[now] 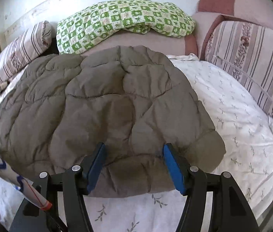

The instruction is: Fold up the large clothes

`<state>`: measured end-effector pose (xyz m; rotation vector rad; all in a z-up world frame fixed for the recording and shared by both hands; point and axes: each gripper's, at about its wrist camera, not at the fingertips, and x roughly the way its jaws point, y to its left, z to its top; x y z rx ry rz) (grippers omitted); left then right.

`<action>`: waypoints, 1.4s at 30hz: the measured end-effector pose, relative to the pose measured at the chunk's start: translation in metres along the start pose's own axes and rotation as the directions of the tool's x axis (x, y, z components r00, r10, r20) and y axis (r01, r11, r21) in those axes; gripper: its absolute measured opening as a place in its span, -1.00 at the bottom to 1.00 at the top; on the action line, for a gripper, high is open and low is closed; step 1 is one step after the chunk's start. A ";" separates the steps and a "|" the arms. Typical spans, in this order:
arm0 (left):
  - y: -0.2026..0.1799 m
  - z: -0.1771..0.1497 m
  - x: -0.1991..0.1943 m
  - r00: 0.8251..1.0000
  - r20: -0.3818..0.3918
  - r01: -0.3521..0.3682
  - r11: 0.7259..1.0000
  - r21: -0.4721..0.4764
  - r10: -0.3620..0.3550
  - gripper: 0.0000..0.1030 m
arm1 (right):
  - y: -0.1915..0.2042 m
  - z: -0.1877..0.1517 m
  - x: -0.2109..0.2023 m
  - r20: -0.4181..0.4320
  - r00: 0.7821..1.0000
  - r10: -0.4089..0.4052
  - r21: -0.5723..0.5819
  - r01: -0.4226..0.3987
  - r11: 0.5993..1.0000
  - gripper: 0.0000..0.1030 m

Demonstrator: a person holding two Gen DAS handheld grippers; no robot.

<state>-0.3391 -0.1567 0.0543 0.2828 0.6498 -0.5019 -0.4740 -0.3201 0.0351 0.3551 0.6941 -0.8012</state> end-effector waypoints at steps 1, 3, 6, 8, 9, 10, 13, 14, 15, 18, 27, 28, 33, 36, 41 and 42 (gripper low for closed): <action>-0.001 0.000 -0.002 1.000 0.006 -0.003 1.000 0.001 0.003 0.78 | 0.001 0.000 -0.001 0.001 1.000 -0.003 0.000 0.003 1.000 0.30; -0.002 -0.001 -0.006 1.000 0.019 -0.004 1.000 0.002 0.004 0.78 | 0.002 -0.002 -0.008 0.023 1.000 -0.003 -0.003 0.003 1.000 0.30; -0.001 -0.003 -0.016 1.000 0.031 0.002 1.000 0.002 -0.003 0.78 | 0.009 -0.003 -0.027 0.072 0.997 0.001 -0.034 0.002 0.999 0.30; -0.001 -0.004 -0.025 0.999 0.046 0.011 1.000 0.003 -0.012 0.78 | 0.014 -0.005 -0.042 0.114 0.993 0.006 -0.048 -0.001 0.999 0.30; -0.001 -0.004 -0.030 0.998 0.056 0.019 1.000 0.003 -0.019 0.78 | 0.017 -0.007 -0.054 0.139 0.990 0.024 -0.051 -0.017 0.999 0.30; -0.001 -0.005 -0.035 0.998 0.065 0.022 1.000 0.003 -0.022 0.78 | 0.018 -0.008 -0.060 0.150 0.988 0.032 -0.051 -0.024 0.998 0.30; 0.000 -0.006 -0.056 0.994 0.100 0.035 0.999 -0.002 -0.035 0.78 | 0.024 -0.015 -0.086 0.188 0.980 0.064 -0.054 -0.055 0.997 0.31; 0.000 -0.005 -0.061 0.994 0.104 0.045 0.999 -0.006 -0.044 0.78 | 0.025 -0.017 -0.093 0.197 0.978 0.071 -0.055 -0.061 0.997 0.32; 0.001 -0.005 -0.068 0.992 0.111 0.059 0.998 -0.011 -0.057 0.78 | 0.027 -0.020 -0.102 0.210 0.975 0.077 -0.055 -0.067 0.996 0.33; 0.003 -0.003 -0.091 0.986 0.148 0.083 0.996 -0.020 -0.079 0.78 | 0.029 -0.023 -0.121 0.231 0.968 0.095 -0.054 -0.084 0.995 0.35; 0.009 -0.007 -0.151 0.967 0.226 0.123 0.992 -0.010 -0.117 0.78 | 0.033 -0.034 -0.171 0.292 0.949 0.121 -0.071 -0.105 0.992 0.44; 0.010 -0.007 -0.156 0.965 0.235 0.126 0.992 -0.009 -0.120 0.78 | 0.034 -0.035 -0.176 0.301 0.946 0.123 -0.076 -0.105 0.992 0.45; 0.012 -0.010 -0.171 0.958 0.258 0.126 0.992 -0.003 -0.121 0.83 | 0.040 -0.043 -0.189 0.320 0.938 0.134 -0.106 -0.105 0.989 0.57; 0.012 -0.014 -0.173 0.957 0.266 0.119 0.993 0.004 -0.116 0.87 | 0.046 -0.045 -0.189 0.311 0.941 0.131 -0.127 -0.096 0.987 0.61; 0.017 -0.018 -0.166 0.966 0.246 0.073 0.997 0.008 -0.073 0.93 | 0.055 -0.048 -0.178 0.287 0.957 0.051 -0.136 -0.012 0.991 0.69; 0.020 -0.019 -0.165 0.967 0.245 0.069 0.998 0.006 -0.069 0.93 | 0.055 -0.048 -0.175 0.281 0.959 0.033 -0.134 0.005 0.991 0.70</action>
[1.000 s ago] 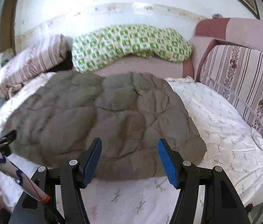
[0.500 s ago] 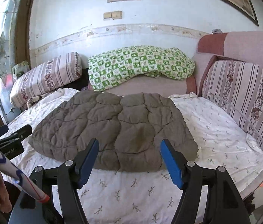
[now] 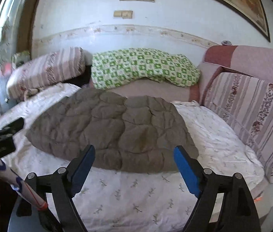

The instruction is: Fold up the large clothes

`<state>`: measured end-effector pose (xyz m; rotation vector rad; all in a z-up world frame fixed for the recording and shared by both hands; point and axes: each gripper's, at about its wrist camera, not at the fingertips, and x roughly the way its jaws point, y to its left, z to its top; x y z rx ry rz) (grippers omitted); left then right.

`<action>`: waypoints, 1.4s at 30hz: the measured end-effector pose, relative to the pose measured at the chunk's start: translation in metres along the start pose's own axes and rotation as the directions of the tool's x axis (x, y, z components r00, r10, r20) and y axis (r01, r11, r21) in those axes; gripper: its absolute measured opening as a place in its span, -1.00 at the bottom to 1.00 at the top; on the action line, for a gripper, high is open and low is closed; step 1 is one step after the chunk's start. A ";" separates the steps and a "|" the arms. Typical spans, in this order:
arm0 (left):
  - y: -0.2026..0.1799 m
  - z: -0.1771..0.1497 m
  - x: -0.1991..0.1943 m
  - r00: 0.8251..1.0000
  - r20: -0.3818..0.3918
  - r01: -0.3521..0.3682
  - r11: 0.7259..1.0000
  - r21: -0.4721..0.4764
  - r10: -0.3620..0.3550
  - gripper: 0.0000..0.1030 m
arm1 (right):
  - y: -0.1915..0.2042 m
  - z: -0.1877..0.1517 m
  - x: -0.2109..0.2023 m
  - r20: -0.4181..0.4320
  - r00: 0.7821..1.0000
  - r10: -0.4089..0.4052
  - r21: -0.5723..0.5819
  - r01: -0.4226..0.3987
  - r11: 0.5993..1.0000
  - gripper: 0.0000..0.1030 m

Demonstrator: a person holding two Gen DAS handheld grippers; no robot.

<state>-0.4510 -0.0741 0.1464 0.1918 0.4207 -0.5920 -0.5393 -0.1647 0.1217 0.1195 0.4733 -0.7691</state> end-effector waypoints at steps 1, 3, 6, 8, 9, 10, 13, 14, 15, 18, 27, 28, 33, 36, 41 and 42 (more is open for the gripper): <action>0.003 -0.001 0.000 1.000 0.005 -0.007 1.000 -0.005 0.007 0.93 | 0.001 -0.002 0.003 -0.010 1.000 -0.018 -0.005 0.018 1.000 0.70; 0.005 -0.003 0.001 1.000 0.014 -0.020 1.000 -0.004 0.020 0.93 | 0.003 -0.005 0.008 -0.017 0.999 -0.046 -0.015 0.045 0.999 0.72; 0.003 -0.006 0.004 1.000 0.000 -0.007 1.000 0.028 0.007 0.94 | 0.006 -0.008 0.013 -0.030 0.998 -0.062 -0.024 0.061 0.998 0.74; 0.000 -0.008 0.003 1.000 -0.001 0.013 0.999 0.042 -0.013 0.94 | 0.008 -0.008 0.014 -0.033 0.998 -0.057 -0.025 0.056 0.998 0.75; -0.001 -0.010 0.002 1.000 0.001 0.014 0.999 0.044 -0.014 0.94 | 0.009 -0.007 0.014 -0.031 0.998 -0.056 -0.029 0.056 0.998 0.77; -0.002 -0.012 0.001 1.000 0.006 0.014 0.999 0.039 -0.014 0.94 | 0.010 -0.007 0.015 -0.031 0.998 -0.059 -0.032 0.058 0.998 0.78; -0.002 -0.017 0.001 1.000 0.003 -0.003 1.000 0.008 0.003 0.94 | 0.011 -0.009 0.017 -0.037 0.997 -0.064 -0.050 0.062 0.997 0.80; -0.003 -0.019 0.004 1.000 -0.009 -0.028 1.000 0.004 0.028 0.94 | 0.012 -0.010 0.018 -0.038 0.997 -0.069 -0.052 0.067 0.996 0.80; -0.003 -0.021 0.009 0.998 -0.028 -0.050 0.999 0.002 0.050 0.94 | 0.011 -0.011 0.020 -0.047 0.996 -0.075 -0.053 0.073 0.996 0.80; -0.004 -0.025 0.022 0.993 -0.090 -0.072 0.997 0.019 0.074 0.94 | 0.009 -0.013 0.024 -0.063 0.995 -0.083 -0.048 0.080 0.996 0.80; -0.004 -0.037 0.049 0.978 -0.188 -0.070 0.993 0.093 0.086 0.94 | 0.016 -0.016 0.035 -0.084 0.991 -0.100 -0.071 0.095 0.993 0.80; -0.003 -0.037 0.051 0.977 -0.194 -0.070 0.993 0.094 0.087 0.94 | 0.016 -0.016 0.036 -0.087 0.991 -0.103 -0.074 0.096 0.993 0.80; -0.003 -0.039 0.057 0.974 -0.208 -0.067 0.994 0.090 0.084 0.94 | 0.016 -0.018 0.042 -0.097 0.989 -0.111 -0.078 0.104 0.992 0.80; -0.004 -0.040 0.059 0.973 -0.216 -0.061 0.993 0.097 0.081 0.94 | 0.015 -0.018 0.046 -0.103 0.988 -0.114 -0.080 0.106 0.991 0.80; -0.005 -0.041 0.061 0.972 -0.222 -0.058 0.993 0.103 0.080 0.94 | 0.016 -0.019 0.049 -0.108 0.987 -0.115 -0.083 0.106 0.991 0.80; -0.006 -0.041 0.062 0.971 -0.224 -0.057 0.993 0.106 0.080 0.94 | 0.016 -0.020 0.050 -0.109 0.987 -0.115 -0.082 0.106 0.991 0.80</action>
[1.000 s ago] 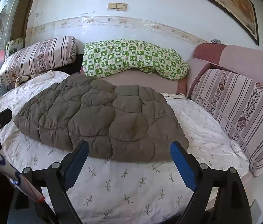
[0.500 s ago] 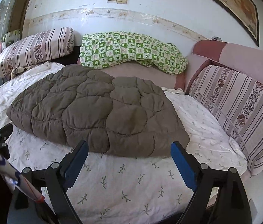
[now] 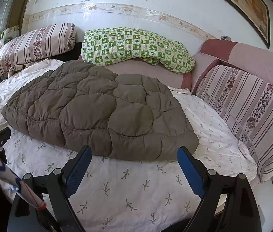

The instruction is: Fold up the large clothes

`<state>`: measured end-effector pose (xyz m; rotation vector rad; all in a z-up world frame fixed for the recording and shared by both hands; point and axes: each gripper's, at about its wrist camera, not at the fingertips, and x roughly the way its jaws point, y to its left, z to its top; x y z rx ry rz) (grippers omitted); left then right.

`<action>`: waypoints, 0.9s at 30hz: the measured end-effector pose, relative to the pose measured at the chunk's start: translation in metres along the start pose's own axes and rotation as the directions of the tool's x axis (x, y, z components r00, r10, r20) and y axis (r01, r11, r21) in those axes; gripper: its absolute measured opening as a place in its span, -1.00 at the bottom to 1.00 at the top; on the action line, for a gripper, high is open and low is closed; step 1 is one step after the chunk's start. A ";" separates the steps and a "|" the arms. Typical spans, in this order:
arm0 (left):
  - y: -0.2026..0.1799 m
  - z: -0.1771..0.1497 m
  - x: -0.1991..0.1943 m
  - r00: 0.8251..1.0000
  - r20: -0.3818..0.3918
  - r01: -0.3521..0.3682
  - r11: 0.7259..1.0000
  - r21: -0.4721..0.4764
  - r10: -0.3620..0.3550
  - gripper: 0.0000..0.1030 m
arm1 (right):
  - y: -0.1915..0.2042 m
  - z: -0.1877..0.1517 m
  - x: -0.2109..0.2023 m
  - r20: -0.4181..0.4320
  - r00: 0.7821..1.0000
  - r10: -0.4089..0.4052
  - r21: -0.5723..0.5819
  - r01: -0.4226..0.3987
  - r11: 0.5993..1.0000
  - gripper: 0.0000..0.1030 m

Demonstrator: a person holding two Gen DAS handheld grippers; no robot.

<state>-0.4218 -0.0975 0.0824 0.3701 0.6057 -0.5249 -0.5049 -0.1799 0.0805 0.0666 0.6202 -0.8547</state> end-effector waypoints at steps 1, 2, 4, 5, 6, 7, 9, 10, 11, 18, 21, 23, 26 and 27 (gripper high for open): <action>-0.001 0.000 0.001 1.000 -0.002 0.001 1.000 0.002 -0.001 0.94 | 0.000 0.000 0.000 -0.001 1.000 0.000 0.000 0.000 1.000 0.80; -0.002 -0.001 0.002 1.000 -0.004 0.001 1.000 0.006 -0.001 0.94 | 0.000 -0.001 0.001 -0.003 1.000 -0.001 -0.001 0.001 1.000 0.80; -0.004 -0.001 0.003 1.000 -0.008 0.004 1.000 0.013 -0.004 0.94 | 0.000 -0.001 0.001 -0.004 1.000 -0.002 0.001 0.002 1.000 0.80; -0.004 -0.001 0.003 1.000 -0.008 0.004 1.000 0.016 -0.004 0.94 | -0.001 -0.001 0.001 -0.004 1.000 -0.003 0.003 0.003 1.000 0.80; -0.005 -0.001 0.003 1.000 -0.007 0.003 1.000 0.020 -0.003 0.94 | -0.001 -0.001 0.001 -0.004 1.000 -0.003 0.002 0.003 1.000 0.80; -0.005 -0.001 0.003 1.000 -0.006 0.003 1.000 0.021 -0.003 0.94 | -0.002 -0.001 0.001 -0.003 1.000 -0.002 0.003 0.002 1.000 0.80; -0.006 -0.002 0.003 1.000 -0.005 0.002 1.000 0.022 -0.002 0.94 | -0.002 -0.001 0.001 -0.003 1.000 -0.002 0.000 0.002 1.000 0.80; -0.006 -0.002 0.003 1.000 -0.006 0.003 1.000 0.023 -0.003 0.94 | -0.002 -0.001 0.001 -0.003 1.000 -0.003 -0.001 0.003 1.000 0.80; -0.006 -0.002 0.003 1.000 -0.008 0.005 1.000 0.023 -0.004 0.94 | -0.002 -0.001 0.001 -0.003 1.000 -0.001 0.000 0.001 1.000 0.80; -0.010 -0.003 0.002 1.000 -0.011 0.002 0.999 0.048 -0.002 0.94 | -0.003 -0.001 0.001 -0.003 1.000 0.000 -0.002 0.000 1.000 0.80; -0.011 -0.004 0.002 1.000 -0.014 0.000 0.999 0.051 0.001 0.94 | -0.003 -0.001 0.001 -0.003 1.000 0.001 -0.004 -0.001 1.000 0.80; -0.010 -0.003 0.003 1.000 -0.017 0.000 0.999 0.053 0.001 0.94 | -0.003 -0.001 0.001 -0.006 1.000 0.001 -0.004 -0.001 1.000 0.80; -0.010 -0.003 0.003 1.000 -0.016 -0.002 0.999 0.053 0.003 0.94 | -0.002 -0.002 0.001 -0.007 1.000 0.001 -0.003 -0.001 1.000 0.80; -0.010 -0.003 0.003 1.000 -0.016 -0.001 0.999 0.053 0.002 0.94 | -0.002 -0.002 0.001 -0.006 1.000 0.001 -0.003 -0.001 1.000 0.80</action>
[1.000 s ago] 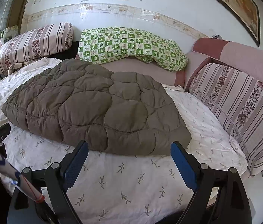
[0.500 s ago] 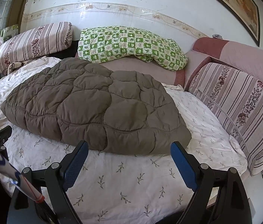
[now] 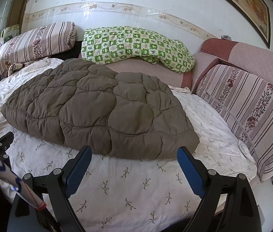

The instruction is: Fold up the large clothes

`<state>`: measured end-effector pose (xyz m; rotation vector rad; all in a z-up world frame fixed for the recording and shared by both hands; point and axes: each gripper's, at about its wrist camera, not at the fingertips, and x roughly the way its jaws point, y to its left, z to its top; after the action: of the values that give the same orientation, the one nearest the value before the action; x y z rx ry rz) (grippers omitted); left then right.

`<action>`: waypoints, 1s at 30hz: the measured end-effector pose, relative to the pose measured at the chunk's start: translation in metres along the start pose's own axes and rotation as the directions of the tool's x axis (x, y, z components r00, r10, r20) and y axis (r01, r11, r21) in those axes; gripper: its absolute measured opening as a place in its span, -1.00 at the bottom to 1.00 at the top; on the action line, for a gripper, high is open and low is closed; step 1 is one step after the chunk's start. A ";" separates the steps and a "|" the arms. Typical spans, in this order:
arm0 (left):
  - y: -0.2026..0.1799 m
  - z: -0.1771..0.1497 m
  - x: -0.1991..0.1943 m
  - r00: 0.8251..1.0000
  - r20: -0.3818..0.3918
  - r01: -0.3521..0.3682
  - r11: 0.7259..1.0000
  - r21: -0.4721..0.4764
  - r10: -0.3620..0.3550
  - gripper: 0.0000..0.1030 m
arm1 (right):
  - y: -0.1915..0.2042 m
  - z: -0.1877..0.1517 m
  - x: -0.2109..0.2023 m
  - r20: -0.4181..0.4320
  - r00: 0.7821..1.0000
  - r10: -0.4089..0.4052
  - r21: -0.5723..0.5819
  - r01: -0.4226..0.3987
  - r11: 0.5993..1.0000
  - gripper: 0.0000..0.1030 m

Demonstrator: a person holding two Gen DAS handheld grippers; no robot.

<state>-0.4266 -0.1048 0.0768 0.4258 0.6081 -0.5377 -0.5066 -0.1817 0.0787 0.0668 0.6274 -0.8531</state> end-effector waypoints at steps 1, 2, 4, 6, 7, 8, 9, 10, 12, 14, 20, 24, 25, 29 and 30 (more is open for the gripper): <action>0.000 0.000 0.000 1.000 0.000 -0.001 1.000 0.001 0.001 0.94 | 0.000 0.000 0.000 0.000 1.000 0.000 0.000 0.000 1.000 0.80; 0.000 0.000 0.000 1.000 0.001 -0.002 1.000 0.001 0.002 0.94 | 0.000 0.000 0.000 -0.001 1.000 0.000 -0.001 0.000 1.000 0.80; 0.000 0.000 0.000 1.000 0.001 -0.002 1.000 0.002 0.002 0.94 | 0.000 0.000 0.000 0.000 1.000 -0.001 -0.001 0.001 1.000 0.80; 0.000 0.000 0.000 1.000 0.001 -0.001 1.000 0.001 0.001 0.94 | 0.000 0.000 0.000 -0.001 1.000 0.000 -0.001 0.000 1.000 0.80; 0.000 0.000 0.000 1.000 0.000 -0.002 1.000 0.001 0.002 0.94 | 0.000 0.000 0.000 -0.001 1.000 0.001 -0.001 -0.001 1.000 0.80; 0.000 0.000 0.000 1.000 0.000 -0.001 1.000 0.000 0.001 0.94 | 0.000 0.000 0.000 -0.001 1.000 0.000 -0.001 0.000 1.000 0.80; 0.000 0.000 0.000 1.000 0.000 0.002 1.000 0.000 -0.002 0.94 | 0.000 0.000 0.000 0.000 1.000 -0.001 -0.001 0.001 1.000 0.80; 0.000 0.000 0.000 1.000 -0.001 0.004 1.000 -0.001 -0.004 0.94 | 0.000 0.000 0.000 -0.001 1.000 0.000 -0.001 0.000 1.000 0.80; 0.000 0.000 0.001 1.000 -0.002 0.000 1.000 -0.001 0.000 0.94 | 0.000 0.000 0.000 0.000 1.000 0.000 0.000 0.000 1.000 0.80; 0.000 0.000 0.001 1.000 -0.002 0.000 1.000 0.000 0.000 0.94 | 0.000 0.000 0.000 -0.001 1.000 -0.001 -0.001 0.001 1.000 0.80; 0.000 0.000 0.001 1.000 0.000 -0.001 1.000 0.001 0.001 0.94 | 0.000 0.000 0.001 -0.002 1.000 0.000 -0.002 0.000 1.000 0.80; 0.000 0.000 0.001 1.000 0.000 0.000 1.000 -0.001 0.000 0.94 | 0.000 -0.001 0.001 -0.003 1.000 0.000 -0.002 0.000 1.000 0.80; 0.001 0.001 0.001 1.000 0.000 0.000 1.000 0.000 0.000 0.94 | 0.000 -0.001 0.002 -0.003 1.000 0.000 -0.002 0.000 1.000 0.80; 0.000 0.000 0.001 1.000 0.000 -0.001 1.000 0.002 0.001 0.94 | 0.001 -0.002 0.002 -0.004 1.000 0.001 -0.002 -0.001 1.000 0.80; 0.001 0.000 0.001 1.000 0.001 -0.004 1.000 0.001 0.004 0.94 | 0.001 -0.002 0.003 -0.005 1.000 0.002 -0.002 -0.002 1.000 0.80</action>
<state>-0.4252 -0.1046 0.0767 0.4277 0.6057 -0.5343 -0.5057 -0.1825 0.0751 0.0679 0.6325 -0.8510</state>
